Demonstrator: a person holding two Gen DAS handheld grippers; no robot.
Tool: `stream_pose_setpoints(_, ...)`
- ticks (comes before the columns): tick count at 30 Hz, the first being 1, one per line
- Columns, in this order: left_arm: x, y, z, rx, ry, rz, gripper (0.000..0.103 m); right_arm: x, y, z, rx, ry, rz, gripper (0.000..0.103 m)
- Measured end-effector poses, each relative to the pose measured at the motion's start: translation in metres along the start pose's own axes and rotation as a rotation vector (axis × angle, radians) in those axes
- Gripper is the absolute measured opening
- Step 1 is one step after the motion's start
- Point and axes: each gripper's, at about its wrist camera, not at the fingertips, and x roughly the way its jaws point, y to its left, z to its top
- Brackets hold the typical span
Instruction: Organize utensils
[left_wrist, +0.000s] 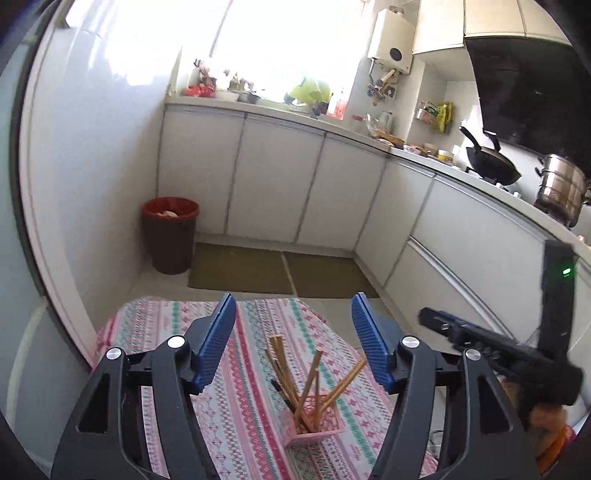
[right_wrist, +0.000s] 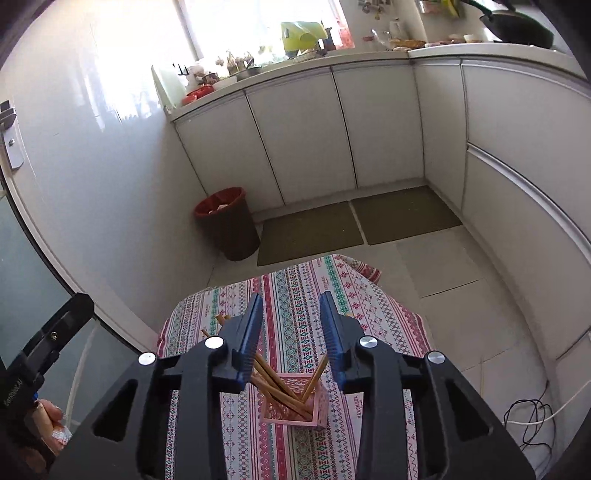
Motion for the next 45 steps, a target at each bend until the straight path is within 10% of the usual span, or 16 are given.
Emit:
stream_pose_setpoints(5,-0.024,-0.018,-0.008,0.058,-0.112,0.184,0.095,-0.035,0.002,-0.010,-0.017,-0.081,-0.077,0.046)
stream_pose_setpoints(14,-0.041,-0.045,-0.042,0.131,-0.114,0.398,0.096,-0.078,0.002,-0.048,-0.039,-0.182,-0.177,0.095)
stream_pose_setpoints(20,-0.062,-0.054,-0.072,0.079,-0.211,0.410,0.096,-0.075,-0.004,-0.075,-0.103,-0.228,-0.311,0.096)
stream_pose_setpoints(45,-0.059,-0.070,-0.087,0.099,-0.133,0.415,0.096,-0.086,-0.026,-0.093,-0.019,-0.231,-0.277,0.096)
